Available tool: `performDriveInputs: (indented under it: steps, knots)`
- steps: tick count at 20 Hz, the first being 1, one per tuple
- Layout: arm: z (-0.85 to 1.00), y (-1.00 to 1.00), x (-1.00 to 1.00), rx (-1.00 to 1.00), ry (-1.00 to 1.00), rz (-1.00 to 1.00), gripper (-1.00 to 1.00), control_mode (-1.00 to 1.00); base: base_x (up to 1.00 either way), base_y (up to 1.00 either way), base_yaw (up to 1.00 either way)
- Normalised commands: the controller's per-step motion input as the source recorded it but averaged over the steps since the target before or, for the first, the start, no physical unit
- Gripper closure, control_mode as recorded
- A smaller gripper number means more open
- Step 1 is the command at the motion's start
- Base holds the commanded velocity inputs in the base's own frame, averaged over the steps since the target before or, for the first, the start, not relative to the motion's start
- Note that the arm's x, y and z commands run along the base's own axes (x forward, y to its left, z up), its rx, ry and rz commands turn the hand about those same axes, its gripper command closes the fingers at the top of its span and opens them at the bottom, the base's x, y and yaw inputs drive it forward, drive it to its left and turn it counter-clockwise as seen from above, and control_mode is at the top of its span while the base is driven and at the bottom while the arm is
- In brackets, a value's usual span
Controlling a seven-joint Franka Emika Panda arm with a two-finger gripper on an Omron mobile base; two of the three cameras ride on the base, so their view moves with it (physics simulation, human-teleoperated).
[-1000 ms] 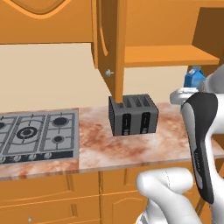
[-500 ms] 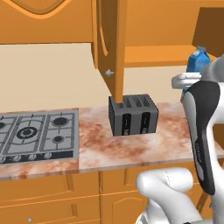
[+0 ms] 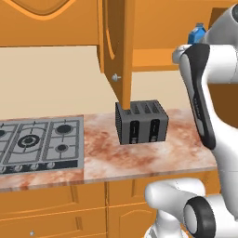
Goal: Pick the milk from the counter and place it in the open cabinet.
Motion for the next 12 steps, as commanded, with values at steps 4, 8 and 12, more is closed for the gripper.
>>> performDriveInputs:
  steps: [4,8,12]
  knots:
    - [0.00,-0.13,1.00,0.00,0.00,0.00,1.00,-1.00,0.00,0.00,0.00]
    - [0.00,-0.21,1.00,0.00,-0.02,0.00,1.00,-1.00,0.00,0.00,0.00]
    - [0.00,-0.14,0.93,0.00,0.00,0.00,1.00,-1.00,0.00,0.00,0.00]
